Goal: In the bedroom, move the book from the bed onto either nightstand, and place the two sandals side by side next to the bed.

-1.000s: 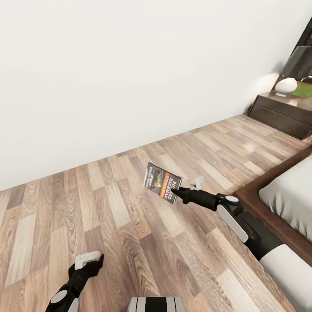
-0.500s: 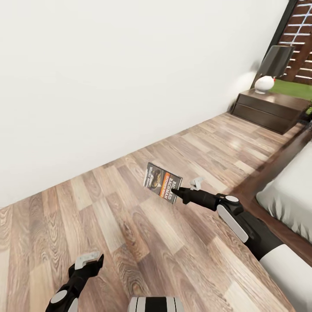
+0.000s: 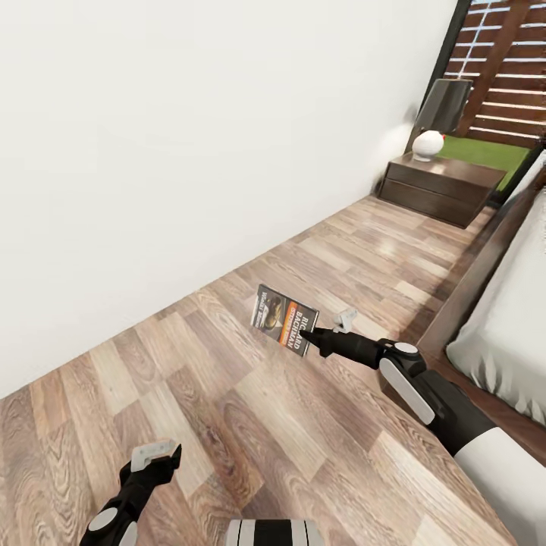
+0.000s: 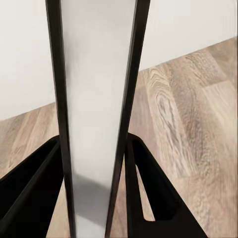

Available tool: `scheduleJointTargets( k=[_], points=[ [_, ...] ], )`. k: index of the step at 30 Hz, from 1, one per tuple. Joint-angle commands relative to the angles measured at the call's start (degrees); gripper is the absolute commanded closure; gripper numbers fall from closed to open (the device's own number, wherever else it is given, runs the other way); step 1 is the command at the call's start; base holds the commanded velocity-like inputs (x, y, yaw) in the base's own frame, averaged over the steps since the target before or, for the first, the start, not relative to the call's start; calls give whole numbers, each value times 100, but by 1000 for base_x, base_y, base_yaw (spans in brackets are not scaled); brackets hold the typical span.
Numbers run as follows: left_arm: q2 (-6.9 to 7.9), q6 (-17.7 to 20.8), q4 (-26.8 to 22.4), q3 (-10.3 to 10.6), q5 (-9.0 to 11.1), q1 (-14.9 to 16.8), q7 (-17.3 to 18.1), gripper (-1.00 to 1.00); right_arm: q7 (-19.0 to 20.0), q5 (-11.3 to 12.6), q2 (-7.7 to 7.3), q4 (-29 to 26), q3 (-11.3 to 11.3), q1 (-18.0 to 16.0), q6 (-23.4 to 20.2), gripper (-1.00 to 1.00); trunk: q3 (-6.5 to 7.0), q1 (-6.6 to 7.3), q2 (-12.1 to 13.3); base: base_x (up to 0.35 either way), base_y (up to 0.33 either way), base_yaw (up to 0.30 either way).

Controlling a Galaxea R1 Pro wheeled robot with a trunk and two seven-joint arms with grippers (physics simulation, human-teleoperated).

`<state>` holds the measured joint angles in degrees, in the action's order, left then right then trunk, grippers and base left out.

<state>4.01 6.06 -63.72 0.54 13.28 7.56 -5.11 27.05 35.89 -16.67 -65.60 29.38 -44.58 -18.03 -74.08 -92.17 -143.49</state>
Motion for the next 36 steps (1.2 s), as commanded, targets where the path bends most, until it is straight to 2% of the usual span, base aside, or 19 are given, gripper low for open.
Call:
scheduleJointTargets(
  k=[1,36],
  points=[
    [3,27,-9,8,51,0,-25,-100,-7,76,-3,-5,8,-7,-43,100,-5,-2,-2,296,217,-256],
    [3,27,-9,16,51,2,-25,-100,-6,77,-3,-5,9,-7,-43,100,-5,-2,-2,277,235,-256]
  ],
)
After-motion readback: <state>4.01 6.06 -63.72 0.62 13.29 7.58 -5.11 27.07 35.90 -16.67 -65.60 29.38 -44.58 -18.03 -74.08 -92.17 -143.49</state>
